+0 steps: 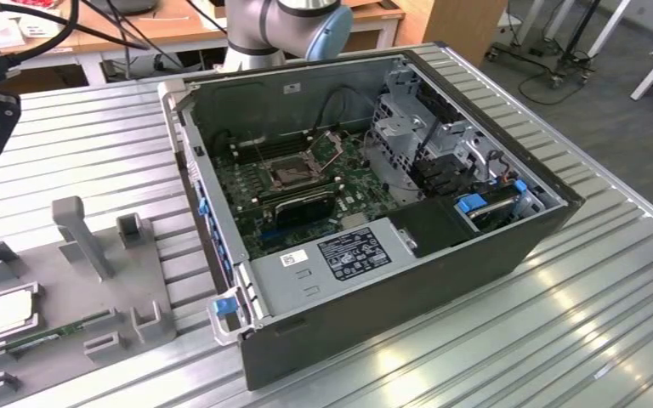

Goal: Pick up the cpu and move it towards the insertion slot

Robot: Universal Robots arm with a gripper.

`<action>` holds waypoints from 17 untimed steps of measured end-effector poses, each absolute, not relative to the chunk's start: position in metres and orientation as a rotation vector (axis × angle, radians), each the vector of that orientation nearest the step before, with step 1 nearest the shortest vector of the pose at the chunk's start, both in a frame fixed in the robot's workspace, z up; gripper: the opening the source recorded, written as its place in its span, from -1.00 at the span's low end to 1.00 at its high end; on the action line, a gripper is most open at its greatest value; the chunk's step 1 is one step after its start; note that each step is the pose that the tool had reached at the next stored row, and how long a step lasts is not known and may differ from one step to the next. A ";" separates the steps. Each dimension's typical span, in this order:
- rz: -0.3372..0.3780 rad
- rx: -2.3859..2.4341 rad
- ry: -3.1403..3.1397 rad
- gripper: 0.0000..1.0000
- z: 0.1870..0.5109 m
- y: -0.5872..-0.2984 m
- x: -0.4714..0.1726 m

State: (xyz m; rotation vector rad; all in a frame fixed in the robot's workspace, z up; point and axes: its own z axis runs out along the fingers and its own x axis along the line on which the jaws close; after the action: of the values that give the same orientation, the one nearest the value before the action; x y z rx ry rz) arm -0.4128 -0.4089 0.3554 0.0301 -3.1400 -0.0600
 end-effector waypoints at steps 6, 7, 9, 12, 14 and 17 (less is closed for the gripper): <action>-0.060 0.030 -3.140 -0.79 0.355 -0.409 -0.421; -0.060 0.030 -3.140 -0.79 0.354 -0.409 -0.422; -0.060 0.030 -3.140 -0.79 0.354 -0.409 -0.424; -0.060 0.030 -3.140 -0.79 0.354 -0.409 -0.427; -0.060 0.030 -3.140 -0.79 0.354 -0.409 -0.430; -0.060 0.030 -3.140 -0.79 0.353 -0.409 -0.434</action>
State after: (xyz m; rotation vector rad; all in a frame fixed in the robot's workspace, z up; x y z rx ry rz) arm -0.4336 -0.4089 0.3534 0.0300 -3.1400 -0.0595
